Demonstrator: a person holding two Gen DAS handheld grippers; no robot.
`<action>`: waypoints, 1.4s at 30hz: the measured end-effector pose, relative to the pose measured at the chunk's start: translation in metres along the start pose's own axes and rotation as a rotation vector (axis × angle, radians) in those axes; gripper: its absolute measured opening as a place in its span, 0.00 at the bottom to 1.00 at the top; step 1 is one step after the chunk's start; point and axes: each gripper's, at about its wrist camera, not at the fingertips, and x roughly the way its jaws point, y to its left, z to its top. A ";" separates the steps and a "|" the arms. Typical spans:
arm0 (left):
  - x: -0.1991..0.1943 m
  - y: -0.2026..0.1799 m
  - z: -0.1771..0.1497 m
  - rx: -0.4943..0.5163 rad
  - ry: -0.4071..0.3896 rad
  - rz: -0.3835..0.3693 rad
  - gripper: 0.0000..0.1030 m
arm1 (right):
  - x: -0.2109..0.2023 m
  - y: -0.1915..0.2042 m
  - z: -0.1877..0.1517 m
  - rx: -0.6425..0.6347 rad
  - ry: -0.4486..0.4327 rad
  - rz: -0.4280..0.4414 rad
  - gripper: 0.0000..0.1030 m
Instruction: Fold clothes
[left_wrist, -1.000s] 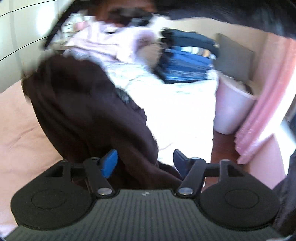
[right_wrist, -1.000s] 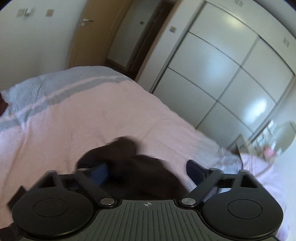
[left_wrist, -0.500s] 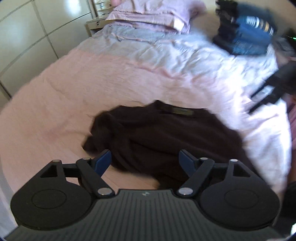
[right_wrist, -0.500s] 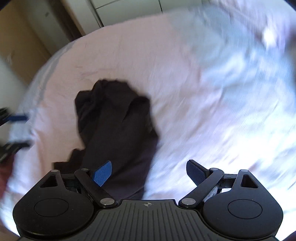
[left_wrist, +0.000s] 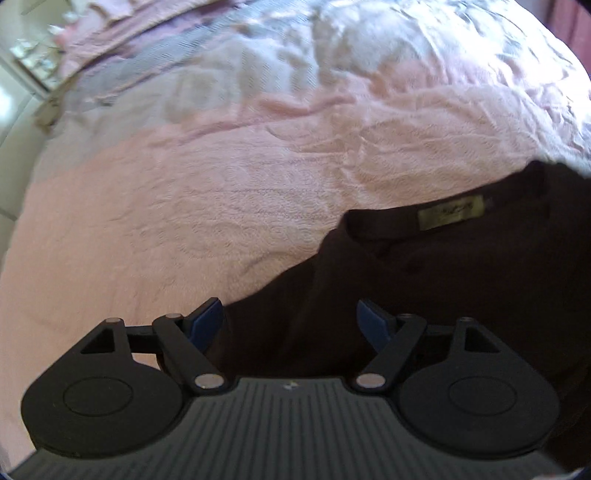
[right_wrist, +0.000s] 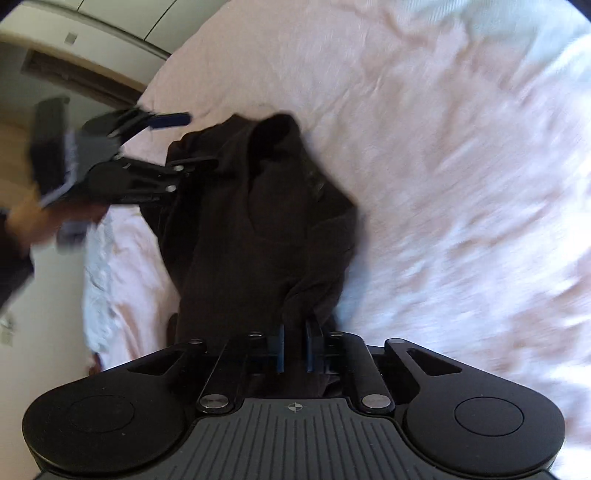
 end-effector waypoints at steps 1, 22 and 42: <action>0.004 0.009 0.002 -0.001 0.009 -0.029 0.75 | -0.012 -0.004 0.000 -0.016 -0.009 -0.029 0.07; -0.112 0.054 -0.038 -0.343 -0.089 0.179 0.04 | -0.104 -0.013 0.052 -0.199 -0.215 -0.194 0.07; -0.513 -0.179 -0.139 -0.425 -0.519 0.583 0.03 | -0.328 0.253 -0.120 -0.617 -0.879 -0.332 0.06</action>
